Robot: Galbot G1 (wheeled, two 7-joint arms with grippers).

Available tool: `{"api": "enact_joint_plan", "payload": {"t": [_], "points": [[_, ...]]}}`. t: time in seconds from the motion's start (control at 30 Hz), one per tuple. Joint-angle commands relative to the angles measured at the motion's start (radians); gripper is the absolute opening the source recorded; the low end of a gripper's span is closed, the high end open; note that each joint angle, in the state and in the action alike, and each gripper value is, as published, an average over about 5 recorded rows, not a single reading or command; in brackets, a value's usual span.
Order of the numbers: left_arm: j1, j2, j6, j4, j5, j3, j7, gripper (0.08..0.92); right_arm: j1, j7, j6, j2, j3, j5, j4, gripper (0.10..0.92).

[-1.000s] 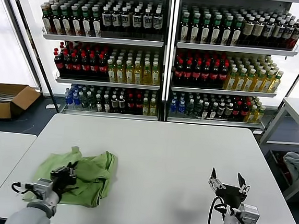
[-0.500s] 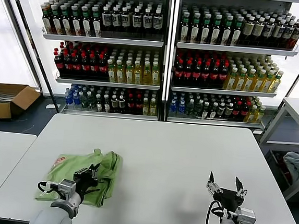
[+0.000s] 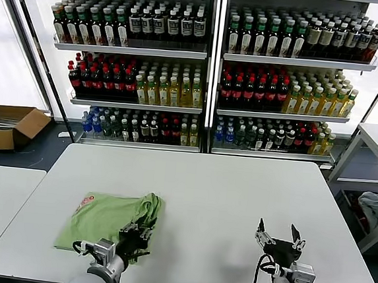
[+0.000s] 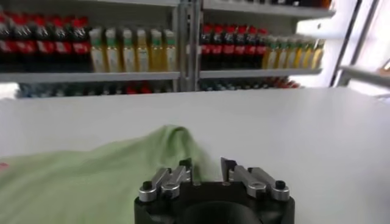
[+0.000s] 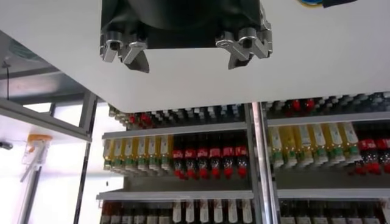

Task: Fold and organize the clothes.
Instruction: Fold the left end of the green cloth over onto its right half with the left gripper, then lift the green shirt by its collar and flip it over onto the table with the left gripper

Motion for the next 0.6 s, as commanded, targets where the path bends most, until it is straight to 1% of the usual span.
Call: {"api": "enact_joint_plan", "payload": {"t": [0.03, 0.1, 0.17, 0.23, 0.37, 0.5, 0.6], "points": [[0.014, 0.008, 0.065, -0.216, -0.550, -0.021, -0.076, 0.402, 0.011, 0.003, 0.003, -0.001, -0.011, -0.001, -0.023, 0.823], [-0.004, 0.028, 0.063, -0.233, -0.572, -0.085, -0.098, 0.462, 0.015, 0.002, 0.003, -0.003, -0.013, -0.001, -0.028, 0.823], [-0.028, 0.058, 0.053, -0.225, -0.536, -0.149, -0.122, 0.523, 0.019, 0.002, 0.003, -0.006, -0.016, 0.000, -0.031, 0.823], [-0.042, 0.103, 0.029, -0.194, -0.395, -0.209, -0.130, 0.575, 0.026, 0.001, 0.003, -0.010, -0.019, 0.002, -0.033, 0.823], [-0.022, 0.174, -0.017, -0.126, -0.067, -0.296, -0.097, 0.696, 0.044, 0.002, -0.001, -0.017, -0.030, 0.004, -0.038, 0.823], [-0.007, 0.185, -0.044, -0.067, 0.035, -0.343, -0.092, 0.792, 0.064, 0.003, -0.003, -0.023, -0.046, 0.004, -0.044, 0.823], [-0.012, 0.176, -0.059, -0.017, 0.065, -0.352, -0.089, 0.819, 0.072, 0.002, -0.005, -0.025, -0.055, 0.004, -0.047, 0.823]]}}
